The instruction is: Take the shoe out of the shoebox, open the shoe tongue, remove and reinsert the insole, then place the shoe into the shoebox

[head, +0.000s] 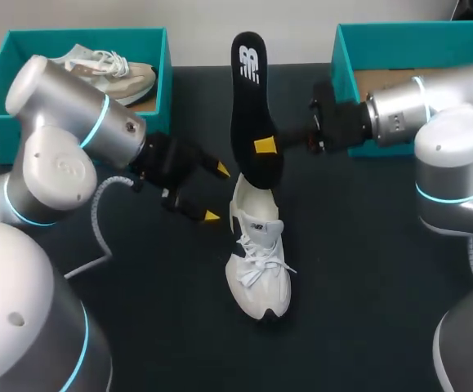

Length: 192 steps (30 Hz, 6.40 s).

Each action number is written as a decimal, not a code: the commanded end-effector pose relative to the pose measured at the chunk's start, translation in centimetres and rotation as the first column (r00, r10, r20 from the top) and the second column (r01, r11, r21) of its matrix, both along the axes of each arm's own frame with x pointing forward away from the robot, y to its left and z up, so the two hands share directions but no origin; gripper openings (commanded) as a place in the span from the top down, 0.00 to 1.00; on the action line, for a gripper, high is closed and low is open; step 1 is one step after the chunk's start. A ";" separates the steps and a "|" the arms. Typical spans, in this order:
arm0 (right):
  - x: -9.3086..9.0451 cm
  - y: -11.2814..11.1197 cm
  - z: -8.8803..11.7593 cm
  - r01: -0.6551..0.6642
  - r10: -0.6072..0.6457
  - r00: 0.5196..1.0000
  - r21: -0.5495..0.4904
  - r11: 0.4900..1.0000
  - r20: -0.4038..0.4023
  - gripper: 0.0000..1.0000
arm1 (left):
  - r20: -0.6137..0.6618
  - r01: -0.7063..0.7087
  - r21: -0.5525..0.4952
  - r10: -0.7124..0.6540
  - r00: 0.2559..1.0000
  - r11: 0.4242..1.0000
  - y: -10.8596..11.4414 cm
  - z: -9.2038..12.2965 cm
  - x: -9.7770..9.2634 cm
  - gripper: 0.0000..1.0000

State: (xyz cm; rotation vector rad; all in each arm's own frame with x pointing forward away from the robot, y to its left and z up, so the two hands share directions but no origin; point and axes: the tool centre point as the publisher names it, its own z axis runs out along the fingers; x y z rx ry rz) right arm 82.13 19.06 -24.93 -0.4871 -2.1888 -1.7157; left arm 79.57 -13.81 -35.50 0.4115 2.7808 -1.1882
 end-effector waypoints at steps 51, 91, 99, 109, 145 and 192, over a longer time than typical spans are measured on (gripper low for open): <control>-2.8 1.3 -8.0 0.040 -0.032 0.991 0.053 0.998 -0.131 1.00 | 0.018 -0.038 -0.005 0.038 0.999 0.999 -1.5 -0.2 0.3 0.00; -4.9 1.2 -8.4 0.054 -0.054 0.979 -0.006 0.999 -0.198 0.62 | 0.018 -0.038 -0.005 0.038 0.999 0.999 -1.5 -0.2 0.3 0.00; -2.7 1.1 -7.0 0.027 -0.030 0.988 -0.025 0.999 -0.153 0.63 | 0.018 -0.038 -0.005 0.038 0.999 0.999 -1.5 -0.2 0.3 0.00; -2.0 0.7 -8.1 -0.023 0.014 0.983 -0.046 0.999 -0.185 1.00 | 0.018 -0.038 -0.005 0.038 0.999 0.999 -1.5 -0.2 0.3 0.00; -3.4 0.3 -8.0 -0.068 0.046 0.974 -0.095 0.993 -0.223 0.68 | 0.018 -0.038 -0.005 0.038 0.999 0.999 -1.5 -0.2 0.3 0.00; -3.4 0.6 -8.6 -0.156 0.118 0.953 -0.117 0.981 -0.279 0.75 | 0.018 -0.038 -0.005 0.038 0.999 0.999 -1.5 -0.2 0.3 0.00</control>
